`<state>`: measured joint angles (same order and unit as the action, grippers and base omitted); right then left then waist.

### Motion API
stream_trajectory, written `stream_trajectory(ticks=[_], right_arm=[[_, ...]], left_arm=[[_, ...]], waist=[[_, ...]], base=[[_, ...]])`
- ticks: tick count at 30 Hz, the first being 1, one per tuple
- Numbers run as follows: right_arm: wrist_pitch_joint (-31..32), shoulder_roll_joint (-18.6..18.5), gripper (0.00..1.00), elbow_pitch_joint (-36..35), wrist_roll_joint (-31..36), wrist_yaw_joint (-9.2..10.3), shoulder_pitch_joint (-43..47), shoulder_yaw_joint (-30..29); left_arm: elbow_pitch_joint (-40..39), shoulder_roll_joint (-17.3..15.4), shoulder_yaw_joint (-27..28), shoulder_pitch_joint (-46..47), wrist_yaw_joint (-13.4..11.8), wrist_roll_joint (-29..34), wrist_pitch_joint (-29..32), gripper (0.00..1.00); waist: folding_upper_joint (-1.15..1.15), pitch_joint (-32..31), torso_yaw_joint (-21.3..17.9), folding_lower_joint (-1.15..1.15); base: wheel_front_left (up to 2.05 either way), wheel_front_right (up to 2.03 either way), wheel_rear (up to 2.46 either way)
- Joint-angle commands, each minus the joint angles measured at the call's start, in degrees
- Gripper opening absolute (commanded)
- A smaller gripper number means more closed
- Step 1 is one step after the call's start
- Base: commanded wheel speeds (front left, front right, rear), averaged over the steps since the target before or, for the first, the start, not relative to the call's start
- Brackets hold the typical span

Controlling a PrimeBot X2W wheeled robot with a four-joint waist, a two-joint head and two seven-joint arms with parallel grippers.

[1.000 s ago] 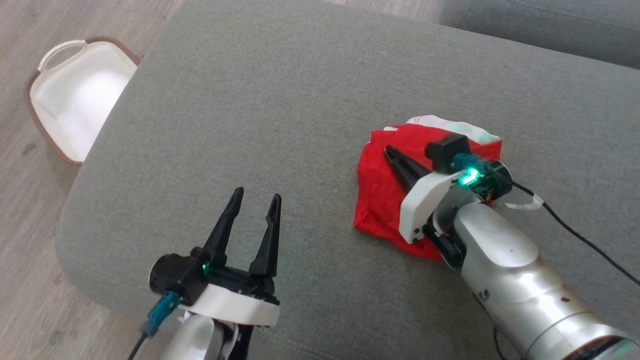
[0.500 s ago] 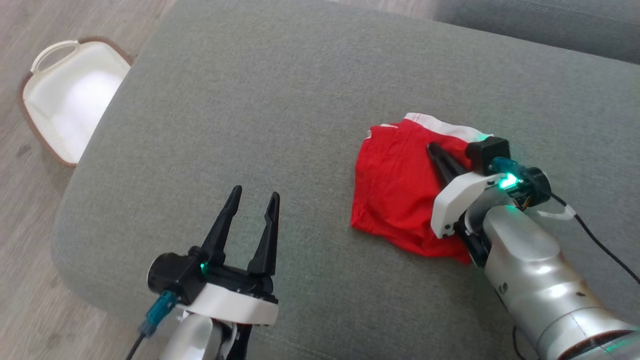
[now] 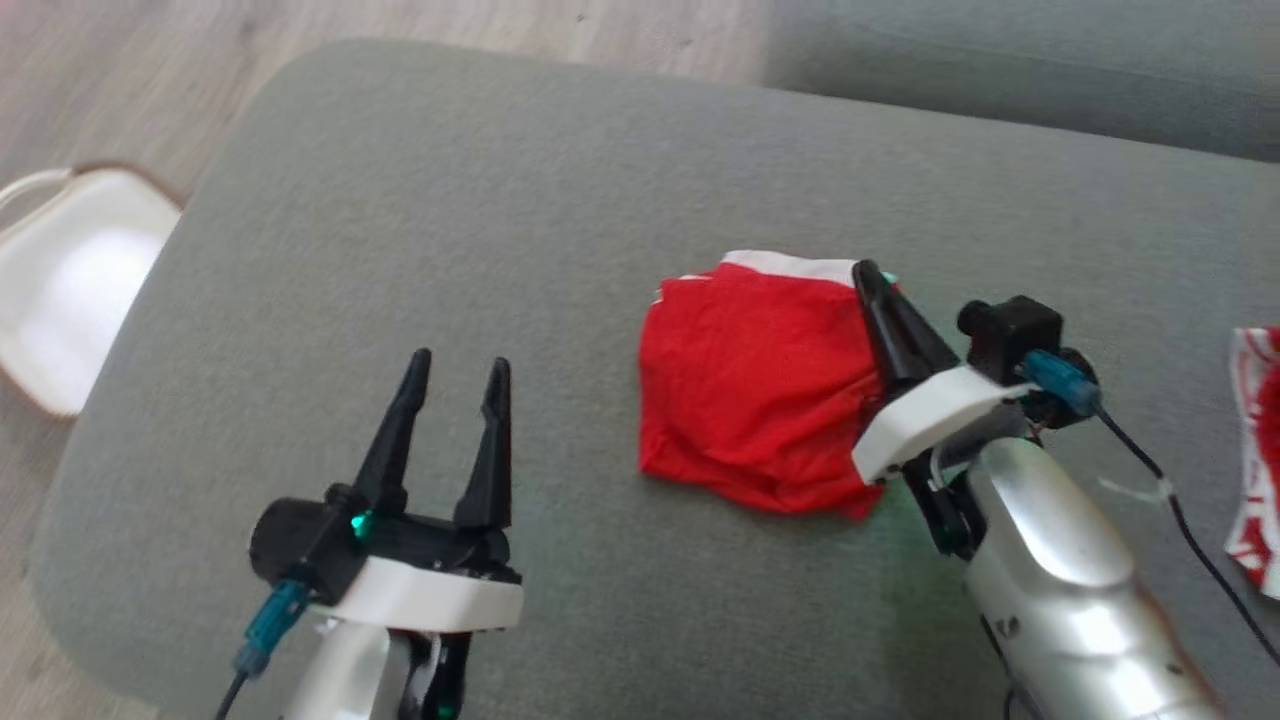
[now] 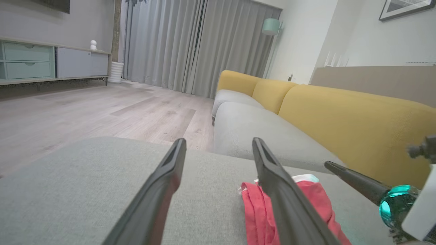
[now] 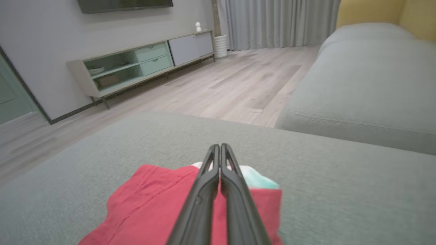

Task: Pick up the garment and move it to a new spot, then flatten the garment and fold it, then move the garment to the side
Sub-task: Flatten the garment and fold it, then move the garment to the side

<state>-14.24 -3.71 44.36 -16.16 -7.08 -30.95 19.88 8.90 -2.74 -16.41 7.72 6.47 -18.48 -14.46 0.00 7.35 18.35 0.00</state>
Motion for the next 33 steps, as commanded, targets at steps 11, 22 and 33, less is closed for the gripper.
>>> stream_trajectory(ticks=[11,22,33], right_arm=[[-0.75,0.83,1.00,-19.37,7.06,-0.41,15.86,-10.66],[-0.75,0.83,1.00,-28.71,4.13,-0.41,27.42,-12.43],[-0.75,0.83,1.00,-29.86,4.89,-0.41,28.30,-12.88]], left_arm=[[-3.23,-0.14,6.70,-2.46,-0.26,2.24,-0.54,1.00],[-2.16,-0.14,9.05,-6.84,0.11,1.88,-0.54,1.00],[-0.45,-0.14,8.90,-7.18,0.29,2.81,-0.54,1.00]], waist=[[0.00,-5.74,-10.12,0.00],[0.00,-8.05,-14.63,0.00],[0.00,-8.50,-14.22,0.00]], base=[[0.00,0.00,0.00],[0.00,0.00,0.00],[0.00,0.00,0.00]])
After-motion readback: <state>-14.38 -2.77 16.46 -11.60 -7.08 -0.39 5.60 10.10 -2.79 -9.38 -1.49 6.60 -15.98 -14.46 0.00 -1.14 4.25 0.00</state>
